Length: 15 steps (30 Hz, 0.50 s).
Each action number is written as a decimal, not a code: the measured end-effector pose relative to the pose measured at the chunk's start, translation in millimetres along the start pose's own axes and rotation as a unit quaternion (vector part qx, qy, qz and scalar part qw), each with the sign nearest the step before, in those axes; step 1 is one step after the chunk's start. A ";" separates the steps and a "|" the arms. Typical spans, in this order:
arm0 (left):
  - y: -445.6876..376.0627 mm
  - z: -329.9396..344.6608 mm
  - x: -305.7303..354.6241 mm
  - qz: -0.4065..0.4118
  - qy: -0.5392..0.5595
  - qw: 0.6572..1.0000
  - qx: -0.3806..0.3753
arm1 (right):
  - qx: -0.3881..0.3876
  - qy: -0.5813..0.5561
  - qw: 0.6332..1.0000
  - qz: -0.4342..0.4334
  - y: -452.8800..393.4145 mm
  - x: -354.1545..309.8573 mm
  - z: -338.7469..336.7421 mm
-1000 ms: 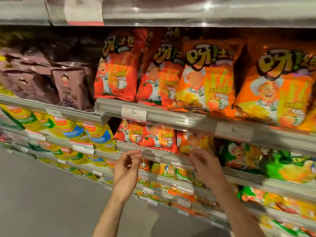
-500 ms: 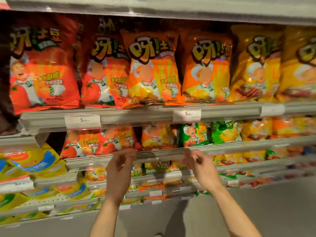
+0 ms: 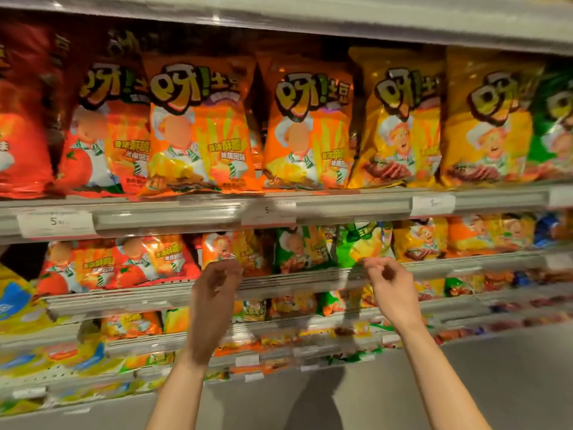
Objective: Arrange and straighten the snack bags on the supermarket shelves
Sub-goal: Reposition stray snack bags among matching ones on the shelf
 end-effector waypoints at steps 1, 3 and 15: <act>0.8 10.8 1.7 0.000 0.003 1.000 0.007 | -0.002 0.006 1.000 0.002 -13.8 7.4 -1.4; 1.1 34.0 1.1 0.000 0.009 1.000 0.021 | -0.031 0.000 0.999 0.018 -37.8 19.2 -1.5; -7.1 131.3 -20.4 0.032 -0.258 0.965 0.034 | -0.198 0.037 0.979 -0.018 -100.7 36.4 24.2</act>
Point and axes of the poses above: each hand's wrist, its own y-axis away from the middle knuckle, its own z-axis out of the palm, x = y × z, the point moved 8 cm from there along -y, towards the middle knuckle, and after that the axes turned 14 degrees about x, right-handed, at the moved point
